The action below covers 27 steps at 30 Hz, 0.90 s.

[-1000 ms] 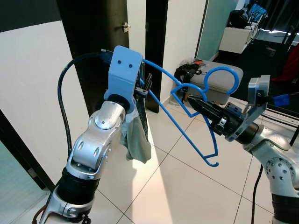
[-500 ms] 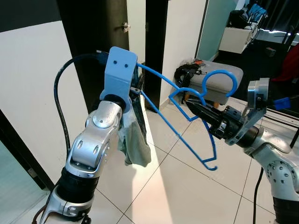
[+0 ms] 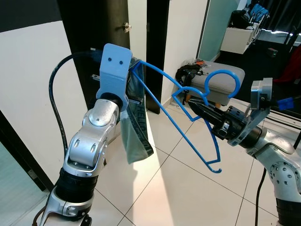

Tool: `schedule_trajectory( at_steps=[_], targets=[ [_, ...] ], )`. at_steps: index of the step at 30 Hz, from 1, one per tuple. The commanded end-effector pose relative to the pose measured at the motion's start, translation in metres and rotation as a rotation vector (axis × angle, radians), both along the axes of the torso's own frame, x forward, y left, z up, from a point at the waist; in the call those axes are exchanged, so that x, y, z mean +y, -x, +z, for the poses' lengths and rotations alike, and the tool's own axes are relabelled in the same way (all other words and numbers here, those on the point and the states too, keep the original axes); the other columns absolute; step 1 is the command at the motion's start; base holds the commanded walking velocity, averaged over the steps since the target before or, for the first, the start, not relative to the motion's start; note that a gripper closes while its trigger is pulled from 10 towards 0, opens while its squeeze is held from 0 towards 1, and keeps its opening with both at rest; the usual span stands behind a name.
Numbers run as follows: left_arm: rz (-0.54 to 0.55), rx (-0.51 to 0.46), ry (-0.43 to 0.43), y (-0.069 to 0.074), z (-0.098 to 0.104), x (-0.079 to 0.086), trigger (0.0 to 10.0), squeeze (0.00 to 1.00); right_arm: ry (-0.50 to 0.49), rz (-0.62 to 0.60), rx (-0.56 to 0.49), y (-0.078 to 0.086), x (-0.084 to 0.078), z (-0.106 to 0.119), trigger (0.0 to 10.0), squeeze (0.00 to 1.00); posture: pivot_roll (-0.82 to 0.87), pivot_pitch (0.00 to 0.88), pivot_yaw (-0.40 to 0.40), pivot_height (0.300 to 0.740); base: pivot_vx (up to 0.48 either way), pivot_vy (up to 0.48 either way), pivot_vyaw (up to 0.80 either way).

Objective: Hang hanger

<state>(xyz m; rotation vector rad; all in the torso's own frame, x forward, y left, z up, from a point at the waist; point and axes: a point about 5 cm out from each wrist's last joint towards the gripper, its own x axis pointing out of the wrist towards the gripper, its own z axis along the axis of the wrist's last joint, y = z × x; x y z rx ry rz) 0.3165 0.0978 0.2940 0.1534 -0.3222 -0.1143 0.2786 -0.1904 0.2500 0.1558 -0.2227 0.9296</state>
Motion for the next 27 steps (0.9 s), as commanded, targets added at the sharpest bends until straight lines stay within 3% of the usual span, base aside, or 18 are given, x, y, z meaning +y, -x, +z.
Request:
schedule_trajectory(
  at_steps=[1, 5, 8, 11, 18, 24, 27],
  targets=[
    [0.027, 0.021, -0.009, -0.002, -0.004, 0.004, 0.0, 0.00, 0.008, -0.010, -0.018, 0.001, -0.001, 0.003, 10.0, 0.00, 0.18, 0.000, -0.005, 0.740, 0.000, 0.000, 0.00],
    [0.017, 0.014, -0.004, -0.002, -0.002, 0.003, 0.0, 0.00, 0.021, -0.032, -0.013, -0.001, -0.002, 0.002, 10.0, 0.00, 0.18, 0.000, -0.005, 0.740, 0.000, 0.000, 0.00],
    [-0.055, -0.007, -0.001, 0.000, 0.002, -0.005, 0.0, 0.00, 0.054, -0.057, 0.007, -0.005, 0.001, -0.004, 10.0, 0.00, 0.18, 0.000, -0.004, 0.740, 0.000, 0.000, 0.00],
    [-0.241, -0.071, -0.004, 0.010, 0.012, -0.026, 0.4, 0.00, 0.096, -0.071, 0.045, -0.008, 0.008, -0.014, 10.0, 0.00, 0.18, 0.000, -0.004, 0.740, 0.000, 0.000, 0.00],
    [-0.450, -0.121, -0.080, 0.027, 0.013, -0.050, 1.0, 0.00, 0.130, -0.111, 0.094, -0.015, 0.011, -0.024, 10.0, 0.00, 0.18, 0.000, -0.007, 0.740, 0.000, 0.000, 0.00],
    [-0.585, -0.039, -0.187, 0.036, -0.012, -0.061, 3.9, 0.00, 0.104, -0.147, 0.067, -0.019, 0.006, -0.017, 10.0, 0.00, 0.18, 0.000, -0.008, 0.740, 0.000, 0.000, 0.00],
    [-0.605, -0.017, -0.210, 0.037, -0.018, -0.062, 4.2, 0.00, 0.100, -0.149, 0.058, -0.019, 0.006, -0.016, 10.0, 0.00, 0.18, 0.000, -0.008, 0.740, 0.000, 0.000, 0.00]
  ],
)
